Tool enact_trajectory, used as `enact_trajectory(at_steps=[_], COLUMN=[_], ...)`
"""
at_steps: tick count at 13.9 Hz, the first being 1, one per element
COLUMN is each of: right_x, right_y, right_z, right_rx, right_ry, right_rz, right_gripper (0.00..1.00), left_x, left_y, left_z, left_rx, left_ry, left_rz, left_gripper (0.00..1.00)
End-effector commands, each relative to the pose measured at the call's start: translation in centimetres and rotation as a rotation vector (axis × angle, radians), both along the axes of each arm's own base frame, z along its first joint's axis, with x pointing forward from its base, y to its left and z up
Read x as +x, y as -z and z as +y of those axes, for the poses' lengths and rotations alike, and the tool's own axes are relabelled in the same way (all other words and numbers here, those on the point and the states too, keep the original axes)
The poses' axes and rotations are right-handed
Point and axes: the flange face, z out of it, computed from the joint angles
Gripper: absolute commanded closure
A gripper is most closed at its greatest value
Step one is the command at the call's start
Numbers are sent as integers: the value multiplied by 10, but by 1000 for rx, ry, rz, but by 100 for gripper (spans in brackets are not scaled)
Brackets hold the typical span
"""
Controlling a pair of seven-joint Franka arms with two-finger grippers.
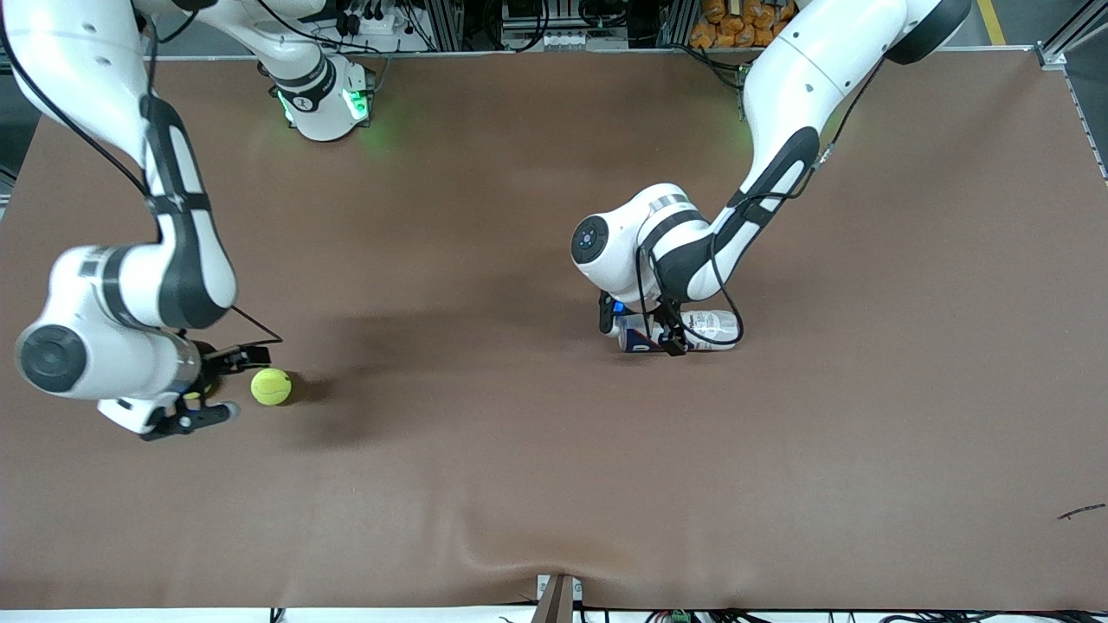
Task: Insert tennis ball vertically with right arm
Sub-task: 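Grasp the tube with the left gripper while the right gripper grasps a ball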
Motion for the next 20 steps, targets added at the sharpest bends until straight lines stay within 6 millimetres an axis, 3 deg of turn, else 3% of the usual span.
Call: enact_trajectory(at_steps=[1, 4, 7, 14, 16, 17, 18, 20], right_x=[10, 13, 0, -7, -7, -7, -6, -3], right_y=[40, 71, 99, 111, 111, 111, 109, 104], right_z=[-6, -3, -12, -16, -16, -16, -16, -15], right_rx=[9, 15, 22, 31, 32, 32, 32, 32], right_ry=[-122, -194, -186, -168, -166, -166, -166, -165], right_rz=[-21, -26, 27, 52, 52, 52, 49, 38], right_gripper=[0, 0, 0, 0, 33, 46, 55, 61], left_x=[2, 5, 7, 9, 10, 11, 11, 13], left_y=[12, 17, 27, 40, 40, 38, 37, 34], left_z=[-3, 3, 9, 10, 10, 9, 8, 8], left_rx=[19, 31, 41, 46, 44, 41, 39, 35], left_ry=[19, 10, -2, -20, -23, -31, -39, -46], left_rz=[1, 5, 13, 15, 14, 6, 0, -8], left_gripper=[0, 0, 0, 1, 25, 26, 27, 27])
